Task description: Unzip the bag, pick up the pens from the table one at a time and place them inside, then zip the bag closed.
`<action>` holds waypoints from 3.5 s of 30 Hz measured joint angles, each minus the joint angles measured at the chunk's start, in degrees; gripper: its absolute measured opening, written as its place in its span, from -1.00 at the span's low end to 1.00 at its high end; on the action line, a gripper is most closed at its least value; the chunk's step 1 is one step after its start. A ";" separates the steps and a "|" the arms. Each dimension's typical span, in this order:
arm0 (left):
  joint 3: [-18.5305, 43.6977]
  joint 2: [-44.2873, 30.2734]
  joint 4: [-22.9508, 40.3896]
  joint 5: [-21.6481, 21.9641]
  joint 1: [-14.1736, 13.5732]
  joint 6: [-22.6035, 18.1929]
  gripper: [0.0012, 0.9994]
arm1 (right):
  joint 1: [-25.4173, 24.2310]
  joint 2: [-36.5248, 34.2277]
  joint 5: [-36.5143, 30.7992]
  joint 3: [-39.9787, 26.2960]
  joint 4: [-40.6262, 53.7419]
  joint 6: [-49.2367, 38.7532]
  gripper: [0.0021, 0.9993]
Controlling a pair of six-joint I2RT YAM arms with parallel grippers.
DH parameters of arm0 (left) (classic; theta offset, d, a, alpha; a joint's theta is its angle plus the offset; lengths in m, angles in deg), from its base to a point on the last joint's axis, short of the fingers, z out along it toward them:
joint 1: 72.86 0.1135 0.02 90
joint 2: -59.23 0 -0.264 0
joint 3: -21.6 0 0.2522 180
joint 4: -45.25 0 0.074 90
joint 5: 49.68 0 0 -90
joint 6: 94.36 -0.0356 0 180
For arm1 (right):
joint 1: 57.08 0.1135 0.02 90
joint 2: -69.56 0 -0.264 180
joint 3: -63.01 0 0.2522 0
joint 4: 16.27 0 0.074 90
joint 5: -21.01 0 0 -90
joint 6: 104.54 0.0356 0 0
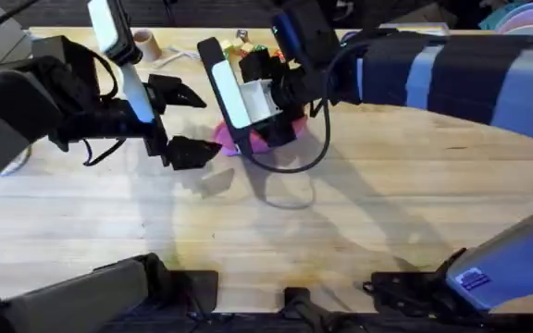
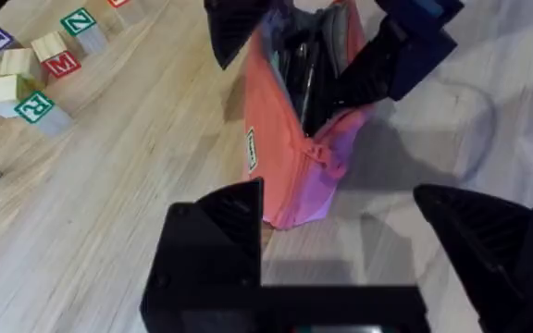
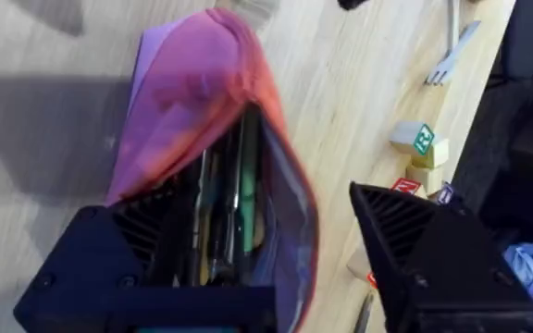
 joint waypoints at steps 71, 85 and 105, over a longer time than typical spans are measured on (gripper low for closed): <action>0.00 0.00 7.06 4.72 12.41 -21.49 0.99 | 0.75 28.59 -7.47 0.63 19.33 98.69 1.00; 0.00 0.00 7.06 4.73 12.41 -21.62 0.99 | 1.25 28.60 -3.94 0.66 21.15 104.72 1.00; 0.00 0.00 8.13 4.74 12.41 -21.63 0.99 | 34.38 25.63 -40.17 0.66 21.16 125.31 1.00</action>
